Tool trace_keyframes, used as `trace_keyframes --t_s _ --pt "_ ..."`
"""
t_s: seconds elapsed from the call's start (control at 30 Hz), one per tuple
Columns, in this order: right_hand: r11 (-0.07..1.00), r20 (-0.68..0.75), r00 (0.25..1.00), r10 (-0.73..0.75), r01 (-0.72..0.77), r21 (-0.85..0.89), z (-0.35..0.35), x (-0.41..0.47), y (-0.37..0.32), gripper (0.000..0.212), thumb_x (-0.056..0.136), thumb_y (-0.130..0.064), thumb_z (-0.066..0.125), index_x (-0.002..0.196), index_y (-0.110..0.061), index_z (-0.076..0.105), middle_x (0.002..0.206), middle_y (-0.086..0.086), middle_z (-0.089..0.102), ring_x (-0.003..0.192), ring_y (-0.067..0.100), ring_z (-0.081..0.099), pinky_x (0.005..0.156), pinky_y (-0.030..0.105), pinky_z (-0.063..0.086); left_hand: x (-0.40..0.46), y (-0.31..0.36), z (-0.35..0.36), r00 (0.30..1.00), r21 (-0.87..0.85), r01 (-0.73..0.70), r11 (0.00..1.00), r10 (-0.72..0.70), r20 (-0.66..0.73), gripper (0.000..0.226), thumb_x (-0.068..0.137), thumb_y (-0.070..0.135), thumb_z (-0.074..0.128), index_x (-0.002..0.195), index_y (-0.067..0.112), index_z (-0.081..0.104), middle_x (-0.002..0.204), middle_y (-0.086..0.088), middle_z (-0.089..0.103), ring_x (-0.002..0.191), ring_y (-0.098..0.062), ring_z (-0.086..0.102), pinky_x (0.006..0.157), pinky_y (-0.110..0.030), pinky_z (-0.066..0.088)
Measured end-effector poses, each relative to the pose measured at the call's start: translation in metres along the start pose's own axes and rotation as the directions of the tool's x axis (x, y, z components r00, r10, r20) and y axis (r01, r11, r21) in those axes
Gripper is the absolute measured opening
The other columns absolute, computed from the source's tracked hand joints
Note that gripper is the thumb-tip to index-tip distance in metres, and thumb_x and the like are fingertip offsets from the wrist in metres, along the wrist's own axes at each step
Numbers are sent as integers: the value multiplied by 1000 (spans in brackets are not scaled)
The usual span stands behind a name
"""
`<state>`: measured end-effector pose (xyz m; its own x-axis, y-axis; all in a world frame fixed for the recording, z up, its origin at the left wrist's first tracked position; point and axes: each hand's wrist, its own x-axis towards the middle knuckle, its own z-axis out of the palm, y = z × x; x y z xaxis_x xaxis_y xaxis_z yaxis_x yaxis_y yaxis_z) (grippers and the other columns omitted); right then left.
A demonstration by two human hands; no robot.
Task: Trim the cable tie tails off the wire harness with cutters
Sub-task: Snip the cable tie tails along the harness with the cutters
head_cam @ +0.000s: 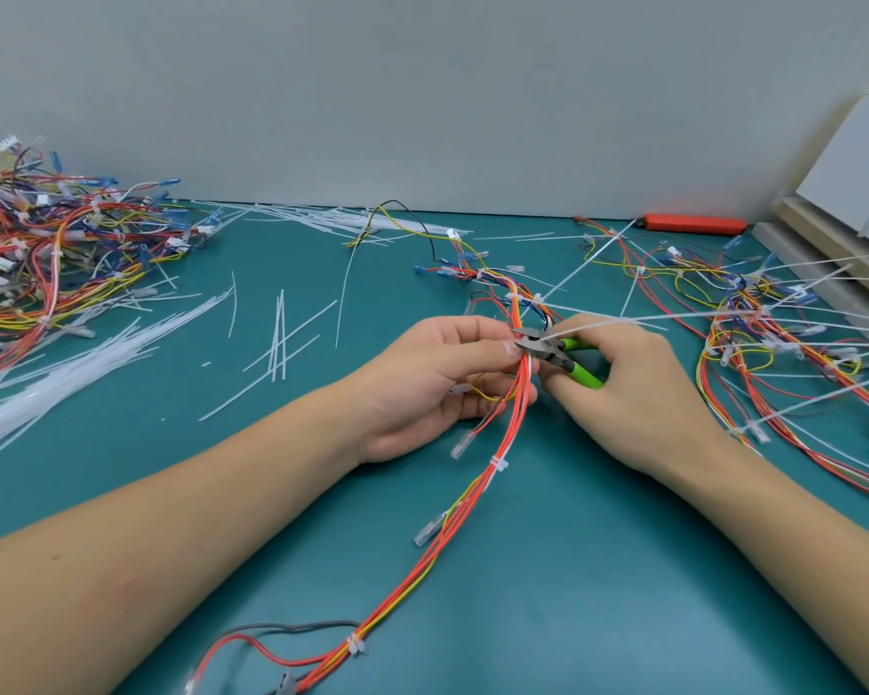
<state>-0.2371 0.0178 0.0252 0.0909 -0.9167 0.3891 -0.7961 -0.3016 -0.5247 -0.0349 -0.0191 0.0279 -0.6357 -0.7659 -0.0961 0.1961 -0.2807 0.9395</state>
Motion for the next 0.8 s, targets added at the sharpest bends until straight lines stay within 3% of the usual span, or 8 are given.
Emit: trace_keyframes --t_s 0.1,0.2,0.3,0.37,0.47,0.6,0.8 --pt "1000 -16 1000 8 -7 11 0 -1 1 22 84 -14 74 99 -29 76 99 -21 72 99 2 63 90 10 42 0 0 0 1000 -6 -1 1000 1 -2 12 98 7 59 110 6 61 85 -2 74 71 -16 71 70 -25 56" --pt "1000 -18 1000 13 -13 12 0 0 3 22 85 -15 74 102 -29 76 100 -19 73 99 3 64 90 16 45 0 0 0 1000 0 -3 1000 3 1 16 98 7 58 113 5 60 84 -2 73 71 -16 71 69 -25 56" --pt "1000 -15 1000 16 -15 20 1 0 4 15 85 -17 74 95 -28 76 88 -14 71 87 4 63 78 15 45 1 0 0 1000 1 -1 1000 1 1 16 98 7 59 113 5 60 86 -2 73 72 -16 71 69 -25 56" --pt "999 7 999 39 -39 35 2 0 4 6 85 -30 70 87 -25 73 76 -6 67 75 11 59 69 27 48 1 0 -1 1000 3 -4 1000 4 2 16 97 8 59 113 5 60 88 -3 73 72 -17 71 69 -25 56" --pt "998 56 996 63 -64 21 3 -1 6 39 84 -53 57 84 -16 69 65 2 57 63 17 48 63 39 47 1 0 -1 1000 14 -4 1000 4 10 22 97 9 59 118 4 59 91 -3 73 73 -17 70 71 -25 56" --pt "998 46 997 57 -58 8 4 -2 9 26 94 -38 64 82 -15 66 63 4 53 63 22 47 62 45 49 1 0 -1 1000 7 -3 1000 3 2 18 97 8 60 115 5 60 89 -3 73 72 -17 70 69 -25 57" --pt "996 -10 999 45 -44 72 4 -1 5 10 86 -33 70 85 -23 72 72 -3 66 69 16 57 70 37 48 1 -1 0 1000 2 -7 1000 7 -8 18 98 6 57 116 4 59 87 -4 72 71 -16 70 70 -26 55"
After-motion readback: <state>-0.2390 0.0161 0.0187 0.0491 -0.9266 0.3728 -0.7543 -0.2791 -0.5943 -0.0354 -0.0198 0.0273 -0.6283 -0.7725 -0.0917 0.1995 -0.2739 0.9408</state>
